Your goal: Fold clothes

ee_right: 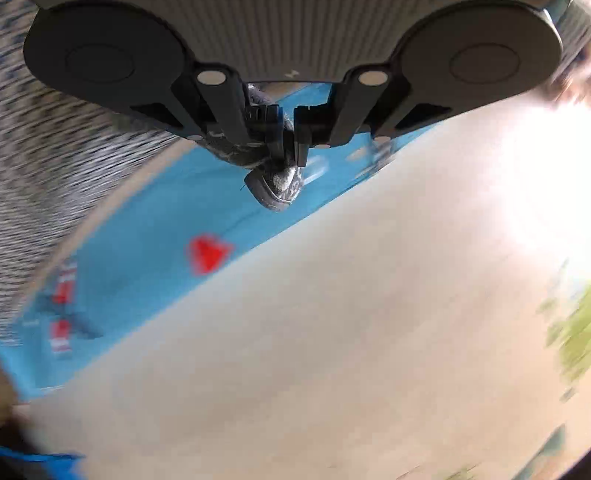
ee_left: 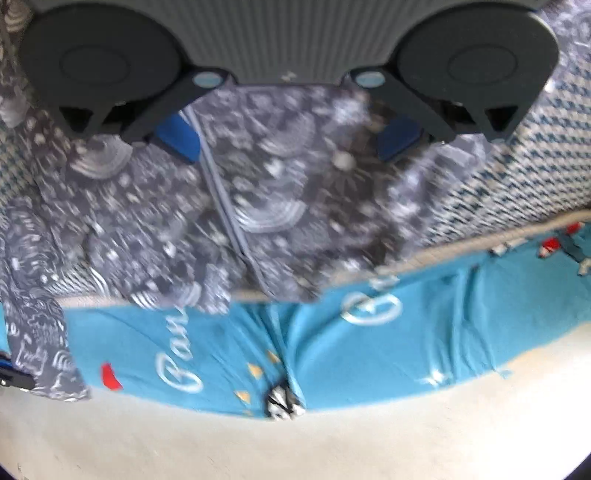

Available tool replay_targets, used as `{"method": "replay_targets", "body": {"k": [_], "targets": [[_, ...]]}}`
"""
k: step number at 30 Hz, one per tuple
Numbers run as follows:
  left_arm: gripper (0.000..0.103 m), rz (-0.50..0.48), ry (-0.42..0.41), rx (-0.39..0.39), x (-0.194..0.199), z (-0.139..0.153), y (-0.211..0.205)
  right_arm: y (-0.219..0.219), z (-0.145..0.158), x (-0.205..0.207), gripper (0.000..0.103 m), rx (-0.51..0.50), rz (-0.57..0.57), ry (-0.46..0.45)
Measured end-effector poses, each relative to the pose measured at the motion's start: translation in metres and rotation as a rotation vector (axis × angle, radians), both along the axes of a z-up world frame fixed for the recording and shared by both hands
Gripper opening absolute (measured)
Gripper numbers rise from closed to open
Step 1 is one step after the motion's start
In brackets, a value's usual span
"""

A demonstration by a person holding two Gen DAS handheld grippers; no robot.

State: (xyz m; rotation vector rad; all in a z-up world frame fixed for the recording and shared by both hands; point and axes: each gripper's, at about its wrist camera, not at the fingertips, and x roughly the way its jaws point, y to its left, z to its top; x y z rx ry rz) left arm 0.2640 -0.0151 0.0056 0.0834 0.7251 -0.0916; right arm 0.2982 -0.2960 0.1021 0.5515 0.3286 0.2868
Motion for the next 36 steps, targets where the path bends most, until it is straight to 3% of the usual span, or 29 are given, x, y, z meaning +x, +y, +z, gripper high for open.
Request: {"method": "replay_targets", "body": {"k": [6, 10, 13, 17, 21, 30, 34, 36], "targets": [[0.103, 0.158, -0.054, -0.019, 0.012, 0.023, 0.049, 0.098, -0.011, -0.024, 0.007, -0.069, 0.34, -0.006], [0.103, 0.28, -0.084, -0.072, 0.015, 0.037, 0.085, 0.148, -0.034, -0.051, 0.007, -0.164, 0.537, 0.01], [0.103, 0.344, -0.083, -0.128, 0.015, 0.039, 0.104, 0.18, -0.061, -0.065, 0.008, -0.266, 0.631, 0.05], [0.103, 0.351, -0.041, -0.191, 0.015, 0.033, 0.111, 0.208, -0.088, -0.07, 0.01, -0.448, 0.773, 0.13], [0.103, 0.318, -0.025, -0.187, 0.013, 0.027, 0.101, 0.194, -0.082, -0.055, 0.011, -0.435, 0.714, 0.112], [0.103, 0.169, 0.027, -0.164, 0.006, 0.009, 0.057, 0.101, -0.068, 0.01, 0.013, -0.372, 0.188, 0.179], [0.103, 0.101, 0.051, -0.138, 0.004, -0.001, 0.038, 0.06, -0.068, 0.029, 0.031, -0.343, 0.018, 0.201], [0.103, 0.078, 0.06, -0.125, 0.003, -0.005, 0.031, 0.045, -0.071, 0.04, 0.035, -0.326, -0.041, 0.207]]}}
